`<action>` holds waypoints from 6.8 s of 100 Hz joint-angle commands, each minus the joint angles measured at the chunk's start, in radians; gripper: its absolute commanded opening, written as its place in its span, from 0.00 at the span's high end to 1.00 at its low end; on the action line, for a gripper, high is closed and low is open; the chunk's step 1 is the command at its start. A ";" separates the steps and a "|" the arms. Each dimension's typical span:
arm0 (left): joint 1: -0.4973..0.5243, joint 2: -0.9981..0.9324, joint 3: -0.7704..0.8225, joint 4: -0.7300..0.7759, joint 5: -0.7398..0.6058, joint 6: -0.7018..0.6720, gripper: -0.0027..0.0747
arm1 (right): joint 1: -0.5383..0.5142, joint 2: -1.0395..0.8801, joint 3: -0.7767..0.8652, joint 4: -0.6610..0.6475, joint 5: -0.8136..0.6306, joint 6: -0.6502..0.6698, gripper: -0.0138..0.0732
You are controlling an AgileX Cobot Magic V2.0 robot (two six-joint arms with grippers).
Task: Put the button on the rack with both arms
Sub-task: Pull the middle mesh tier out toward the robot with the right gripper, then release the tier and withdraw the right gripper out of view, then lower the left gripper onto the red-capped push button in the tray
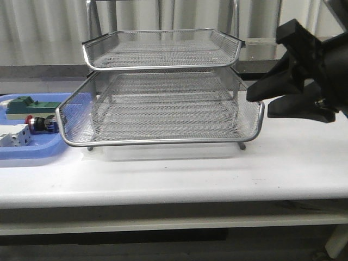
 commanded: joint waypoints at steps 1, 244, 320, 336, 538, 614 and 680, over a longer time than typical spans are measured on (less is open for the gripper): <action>-0.001 -0.033 0.047 -0.006 -0.080 -0.008 0.96 | 0.000 -0.089 -0.018 -0.048 -0.004 0.045 0.42; -0.001 -0.033 0.047 -0.006 -0.080 -0.008 0.96 | -0.059 -0.690 -0.245 -1.667 0.289 1.181 0.91; -0.001 -0.030 0.013 -0.056 -0.133 -0.008 0.96 | -0.059 -0.690 -0.245 -1.667 0.289 1.181 0.91; -0.001 0.024 -0.111 -0.109 0.065 -0.008 0.96 | -0.059 -0.690 -0.245 -1.667 0.289 1.181 0.91; -0.003 1.182 -1.032 -0.073 0.678 0.160 0.07 | -0.059 -0.690 -0.245 -1.667 0.290 1.181 0.91; -0.005 1.676 -1.581 -0.092 0.699 0.589 0.07 | -0.059 -0.690 -0.245 -1.667 0.290 1.181 0.91; -0.054 2.122 -1.967 -0.093 0.872 0.839 0.07 | -0.059 -0.690 -0.245 -1.667 0.290 1.181 0.91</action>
